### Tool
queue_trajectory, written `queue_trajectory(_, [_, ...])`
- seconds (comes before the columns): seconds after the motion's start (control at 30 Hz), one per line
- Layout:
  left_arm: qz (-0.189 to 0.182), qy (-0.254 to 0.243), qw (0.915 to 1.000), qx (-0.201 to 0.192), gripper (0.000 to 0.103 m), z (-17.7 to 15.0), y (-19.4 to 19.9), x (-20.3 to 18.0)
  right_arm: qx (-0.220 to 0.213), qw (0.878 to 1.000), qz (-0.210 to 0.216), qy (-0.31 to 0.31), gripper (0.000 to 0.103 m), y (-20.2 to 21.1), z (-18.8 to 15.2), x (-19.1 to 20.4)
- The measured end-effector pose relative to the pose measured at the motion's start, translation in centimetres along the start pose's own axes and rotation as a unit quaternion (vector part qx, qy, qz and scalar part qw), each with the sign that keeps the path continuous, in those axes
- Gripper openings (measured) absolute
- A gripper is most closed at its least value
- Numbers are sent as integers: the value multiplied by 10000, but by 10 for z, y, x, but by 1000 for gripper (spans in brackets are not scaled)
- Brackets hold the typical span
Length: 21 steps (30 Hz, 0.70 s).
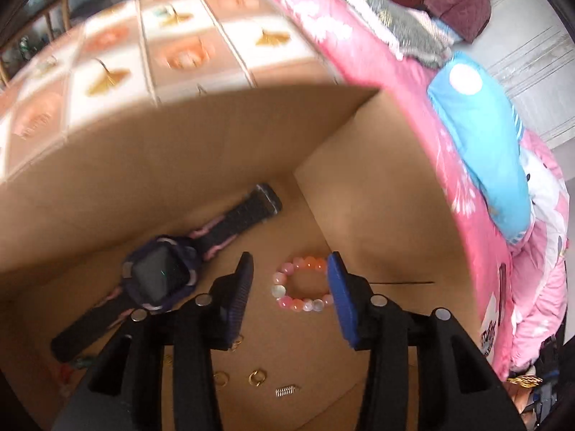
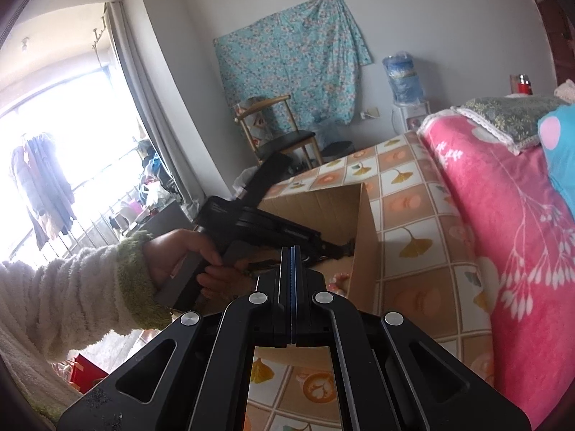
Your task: Organize jewelry
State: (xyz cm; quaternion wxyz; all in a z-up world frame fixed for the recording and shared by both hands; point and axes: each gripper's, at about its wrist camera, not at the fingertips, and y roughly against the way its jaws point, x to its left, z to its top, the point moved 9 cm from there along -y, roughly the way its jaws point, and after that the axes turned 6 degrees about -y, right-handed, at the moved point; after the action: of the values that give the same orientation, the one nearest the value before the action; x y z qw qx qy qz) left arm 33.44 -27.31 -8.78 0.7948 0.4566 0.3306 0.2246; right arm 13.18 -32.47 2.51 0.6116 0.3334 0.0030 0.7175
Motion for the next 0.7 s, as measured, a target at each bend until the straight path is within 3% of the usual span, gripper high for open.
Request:
queue_trajectory(0.1, [252, -153, 9984, -491, 51, 2, 39, -4, 149, 9999, 44, 40, 0, -14, 3, 4])
queue_trajectory(0.23, [666, -304, 9893, -1266, 62, -2, 103, -4, 430, 9991, 19, -5, 0, -34, 2, 2])
queue_trajectory(0.43, [825, -4, 9689, -2335, 71, -55, 186, 7, 793, 9961, -366, 135, 2, -56, -8, -3])
queue_trajectory(0.57, [1171, 217, 9576, -2623, 74, -89, 200, 17, 918, 9946, -475, 85, 5, -58, -16, -3])
queue_trajectory(0.7, [1922, 317, 9407, -2776, 77, -136, 214, 30, 854, 9948, -541, -98, 7, -53, -15, -4])
